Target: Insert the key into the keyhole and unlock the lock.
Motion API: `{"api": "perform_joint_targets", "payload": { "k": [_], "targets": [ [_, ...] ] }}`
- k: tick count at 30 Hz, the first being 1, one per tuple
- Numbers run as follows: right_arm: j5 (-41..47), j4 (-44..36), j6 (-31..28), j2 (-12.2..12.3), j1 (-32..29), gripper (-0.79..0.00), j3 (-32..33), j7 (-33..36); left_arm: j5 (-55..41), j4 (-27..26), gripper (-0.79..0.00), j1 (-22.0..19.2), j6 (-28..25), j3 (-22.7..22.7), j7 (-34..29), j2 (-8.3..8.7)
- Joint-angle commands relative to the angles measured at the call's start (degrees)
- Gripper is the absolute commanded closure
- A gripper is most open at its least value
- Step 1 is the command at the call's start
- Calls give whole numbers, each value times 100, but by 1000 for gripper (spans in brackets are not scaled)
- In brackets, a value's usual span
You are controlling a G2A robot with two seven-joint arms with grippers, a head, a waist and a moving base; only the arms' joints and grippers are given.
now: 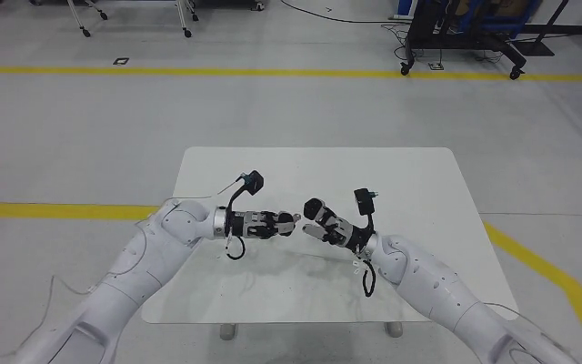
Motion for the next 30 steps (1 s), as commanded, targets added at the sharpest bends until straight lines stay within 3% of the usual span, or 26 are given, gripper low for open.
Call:
{"api": "perform_joint_targets", "payload": {
  "k": [1, 10, 11, 12, 13, 21, 30],
  "targets": [
    [-63, -37, 90, 4, -16, -785, 23, 74, 239, -101, 0, -40, 21, 158, -20, 58],
    [-1087, -521, 154, 413, -238, -776, 853, 1248, 402, -139, 0, -216, -5, 508, 7, 184],
    [-1111, -652, 151, 461, -309, -646, 946, 1375, 381, -135, 0, -236, -7, 536, 8, 192],
    [-1146, -789, 166, 506, -368, -434, 1032, 1521, 372, -137, 0, -256, -7, 568, 9, 199],
    [-1150, -916, 207, 544, -435, -385, 1108, 1648, 360, -137, 0, -274, -11, 598, 13, 206],
    [-858, -1481, 724, 609, -597, -323, 1195, 2631, 447, -195, 0, -390, -153, 860, 155, 236],
    [-655, -1442, 655, 543, -499, -228, 1135, 2899, 406, -137, 0, -501, -207, 1056, 209, 238]
  ]
}}
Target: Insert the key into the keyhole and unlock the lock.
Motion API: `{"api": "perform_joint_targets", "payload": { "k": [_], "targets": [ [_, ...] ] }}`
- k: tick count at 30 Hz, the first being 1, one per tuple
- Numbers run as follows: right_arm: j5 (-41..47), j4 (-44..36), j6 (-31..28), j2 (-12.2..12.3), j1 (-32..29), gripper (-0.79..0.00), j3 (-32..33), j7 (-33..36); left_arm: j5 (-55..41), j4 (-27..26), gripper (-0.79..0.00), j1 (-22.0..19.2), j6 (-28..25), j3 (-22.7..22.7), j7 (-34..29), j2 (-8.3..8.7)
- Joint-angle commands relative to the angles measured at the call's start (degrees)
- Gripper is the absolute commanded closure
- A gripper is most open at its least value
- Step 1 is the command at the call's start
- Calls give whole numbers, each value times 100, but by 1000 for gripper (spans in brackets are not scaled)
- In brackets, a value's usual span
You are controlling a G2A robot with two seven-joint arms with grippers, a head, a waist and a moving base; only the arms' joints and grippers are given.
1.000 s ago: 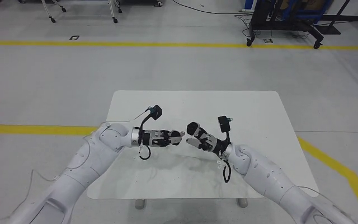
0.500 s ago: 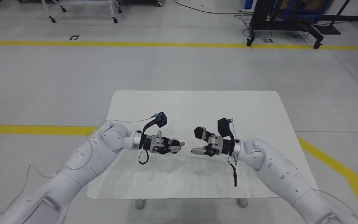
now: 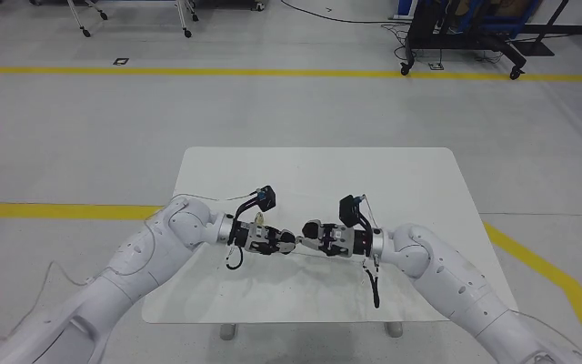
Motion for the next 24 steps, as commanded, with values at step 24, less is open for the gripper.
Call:
{"api": "perform_joint_targets", "payload": {
  "k": [24],
  "targets": [
    [0, 215, -245, -147, 50, 0, -62, 154, -34, 142, 0, -140, -14, 197, 14, -55]
  ]
}}
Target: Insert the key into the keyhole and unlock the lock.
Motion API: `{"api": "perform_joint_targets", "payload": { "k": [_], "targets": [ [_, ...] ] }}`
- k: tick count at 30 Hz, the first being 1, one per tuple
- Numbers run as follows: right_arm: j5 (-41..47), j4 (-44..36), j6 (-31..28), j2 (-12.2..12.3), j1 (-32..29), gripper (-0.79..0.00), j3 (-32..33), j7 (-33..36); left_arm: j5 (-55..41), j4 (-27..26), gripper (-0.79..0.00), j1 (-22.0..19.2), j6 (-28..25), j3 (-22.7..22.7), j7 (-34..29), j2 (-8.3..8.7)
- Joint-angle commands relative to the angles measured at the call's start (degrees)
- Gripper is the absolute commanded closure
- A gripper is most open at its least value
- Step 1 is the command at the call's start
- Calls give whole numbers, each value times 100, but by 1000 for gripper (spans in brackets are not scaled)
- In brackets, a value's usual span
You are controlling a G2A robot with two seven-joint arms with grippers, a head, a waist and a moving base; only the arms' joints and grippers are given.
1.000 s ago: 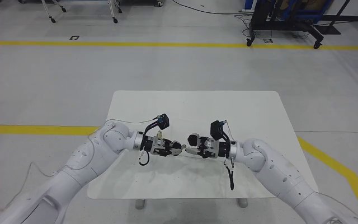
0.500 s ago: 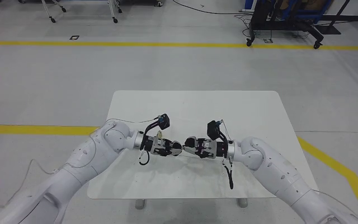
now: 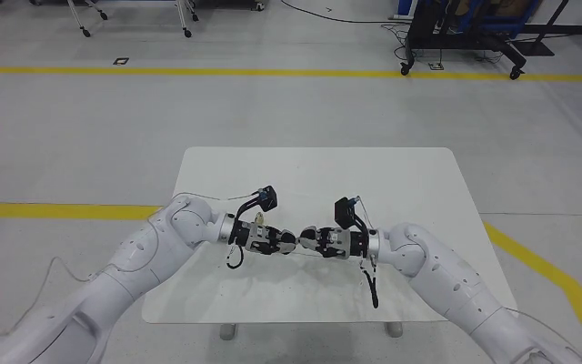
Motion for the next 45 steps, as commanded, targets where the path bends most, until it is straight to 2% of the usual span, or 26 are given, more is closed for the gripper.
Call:
{"api": "perform_joint_targets", "payload": {
  "k": [1, 21, 22, 23, 24, 25, 27, 28, 31, 40, 42, 44, 45],
  "targets": [
    [-34, 12, -41, -1, -33, 0, 23, -40, -8, 9, 0, 0, -1, -3, 1, -4],
    [-218, 13, -165, 0, -355, 0, 255, -281, -40, 33, 0, 51, -67, -114, 68, 20],
    [-220, 7, -155, -1, -363, -68, 267, -285, -43, 28, 0, 55, -69, -115, 69, 20],
    [-218, -1, -139, -1, -373, -443, 279, -290, -37, 22, 0, 56, -66, -114, 67, 21],
    [-213, -10, -132, -2, -383, -600, 287, -285, -33, 16, 0, 56, -67, -115, 67, 22],
    [-214, -18, -130, -2, -387, -514, 294, -272, -28, 12, 0, 58, -71, -116, 72, 23],
    [-205, -27, -118, -2, -394, -520, 316, -255, -16, 2, 0, 63, -72, -116, 72, 24],
    [-195, -30, -117, -2, -399, -459, 328, -253, -9, -5, 0, 64, -75, -118, 75, 25],
    [-169, -29, -120, -6, -400, -388, 348, -222, 18, -21, 0, 69, -79, -113, 80, 28],
    [-70, -41, -39, -49, -313, -317, 306, -44, 25, -33, 0, 59, -81, -92, 82, 35],
    [-52, -38, -13, -64, -283, -259, 279, 16, 26, -30, 0, 55, -79, -89, 79, 36],
    [-27, -21, 38, -77, -260, -102, 261, 59, 35, -34, 0, 51, -76, -85, 76, 36],
    [-8, -19, 36, -83, -254, -62, 256, 63, 35, -33, 0, 50, -77, -84, 77, 36]
  ]
}}
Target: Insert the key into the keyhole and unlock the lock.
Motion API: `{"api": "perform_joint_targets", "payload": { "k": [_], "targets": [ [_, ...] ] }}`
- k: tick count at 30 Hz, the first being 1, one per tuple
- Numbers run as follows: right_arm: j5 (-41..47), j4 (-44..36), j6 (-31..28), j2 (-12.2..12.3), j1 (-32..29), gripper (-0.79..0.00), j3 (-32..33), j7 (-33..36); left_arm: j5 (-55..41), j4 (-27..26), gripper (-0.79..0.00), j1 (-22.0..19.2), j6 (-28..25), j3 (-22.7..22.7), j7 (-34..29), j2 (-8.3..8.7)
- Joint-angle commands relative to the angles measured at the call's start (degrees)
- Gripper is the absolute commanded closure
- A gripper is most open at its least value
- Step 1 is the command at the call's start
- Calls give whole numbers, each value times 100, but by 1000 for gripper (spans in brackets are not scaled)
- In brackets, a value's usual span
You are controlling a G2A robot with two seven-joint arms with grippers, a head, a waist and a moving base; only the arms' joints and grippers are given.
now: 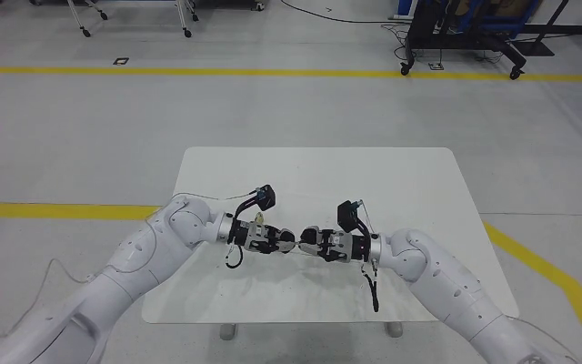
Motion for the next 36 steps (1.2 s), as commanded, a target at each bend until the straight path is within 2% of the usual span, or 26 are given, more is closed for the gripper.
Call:
{"api": "perform_joint_targets", "payload": {
  "k": [1, 10, 11, 12, 17, 26, 33, 36],
  "targets": [
    [28, 7, -8, -11, 11, 0, -10, 15, -7, 4, 0, 0, -2, 0, 2, 0],
    [-14, -43, -25, -10, -53, 0, 74, 5, -20, 11, 0, -2, 1, 2, -1, -3],
    [-22, -56, -26, -8, -67, 0, 90, 0, -34, 32, -80, -3, 31, -7, -3, -3],
    [-43, -68, -14, -3, -81, 0, 116, -11, -81, 49, -785, 4, 88, -26, 28, -6],
    [-235, -194, -61, 73, -323, 0, 463, -353, -224, 170, -785, 52, 5, -194, 163, 31],
    [-670, -530, -221, 332, -1288, 0, 1662, -1321, -518, 259, -785, 118, 4, -547, 239, 161],
    [-670, -530, -221, 332, -1288, 0, 1662, -1321, -518, 259, -785, 118, 4, -547, 239, 161],
    [-670, -530, -221, 332, -1288, 0, 1662, -1321, 700, -2, -785, 116, 601, -754, 662, 214]
  ]
}}
